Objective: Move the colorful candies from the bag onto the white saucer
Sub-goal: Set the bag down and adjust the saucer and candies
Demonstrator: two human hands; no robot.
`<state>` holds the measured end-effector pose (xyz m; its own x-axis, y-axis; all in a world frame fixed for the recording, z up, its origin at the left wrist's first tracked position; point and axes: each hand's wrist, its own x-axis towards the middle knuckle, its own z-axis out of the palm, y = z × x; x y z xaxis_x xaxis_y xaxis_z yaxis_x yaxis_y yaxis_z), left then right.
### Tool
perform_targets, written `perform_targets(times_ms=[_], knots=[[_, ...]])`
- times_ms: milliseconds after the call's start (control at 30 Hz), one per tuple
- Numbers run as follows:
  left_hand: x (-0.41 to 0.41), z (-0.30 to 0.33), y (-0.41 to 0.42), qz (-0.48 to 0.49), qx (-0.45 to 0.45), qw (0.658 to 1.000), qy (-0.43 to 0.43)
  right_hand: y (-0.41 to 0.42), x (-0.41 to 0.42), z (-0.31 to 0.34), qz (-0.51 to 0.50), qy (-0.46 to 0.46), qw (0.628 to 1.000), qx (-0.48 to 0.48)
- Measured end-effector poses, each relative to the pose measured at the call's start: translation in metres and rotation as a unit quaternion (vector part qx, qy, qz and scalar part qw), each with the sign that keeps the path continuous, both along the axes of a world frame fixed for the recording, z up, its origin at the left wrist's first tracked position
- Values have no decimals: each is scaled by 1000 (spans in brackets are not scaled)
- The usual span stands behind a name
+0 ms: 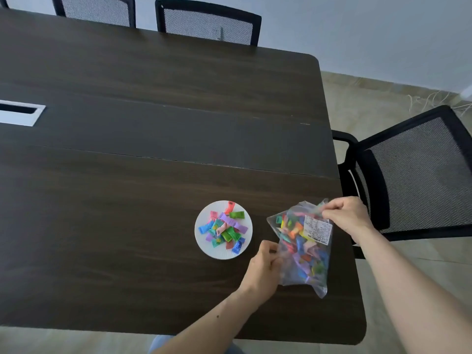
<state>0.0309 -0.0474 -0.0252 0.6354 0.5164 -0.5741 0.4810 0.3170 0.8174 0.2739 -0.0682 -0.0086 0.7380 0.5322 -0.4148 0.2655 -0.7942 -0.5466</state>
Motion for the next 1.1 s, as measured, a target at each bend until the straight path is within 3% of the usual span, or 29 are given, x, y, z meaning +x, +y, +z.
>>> perform_targets(times_ms=[167, 433, 567, 667, 833, 967, 1100], knots=[[-1, -12, -2, 22, -53, 998, 9, 13, -9, 1, 27, -51, 998, -27], [-15, -16, -4, 0, -32, 998, 49, 18, -21, -2, 36, -130, 991, -9], [-38, -11, 1, 26, 19, 997, 70, 26, -55, 6, 95, -205, 971, 85], [-60, -5, 14, 74, 145, 984, 77, 32, -96, 6, 179, -186, 959, 117], [-90, -15, 55, 123, 340, 922, 140, 48, -137, -6, 389, -80, 918, 5], [-98, -23, 80, 82, 308, 932, 174, 64, -145, -19, 445, -66, 886, -108], [-103, -30, 91, 35, 275, 944, 181, 74, -146, -30, 480, -84, 866, -114]])
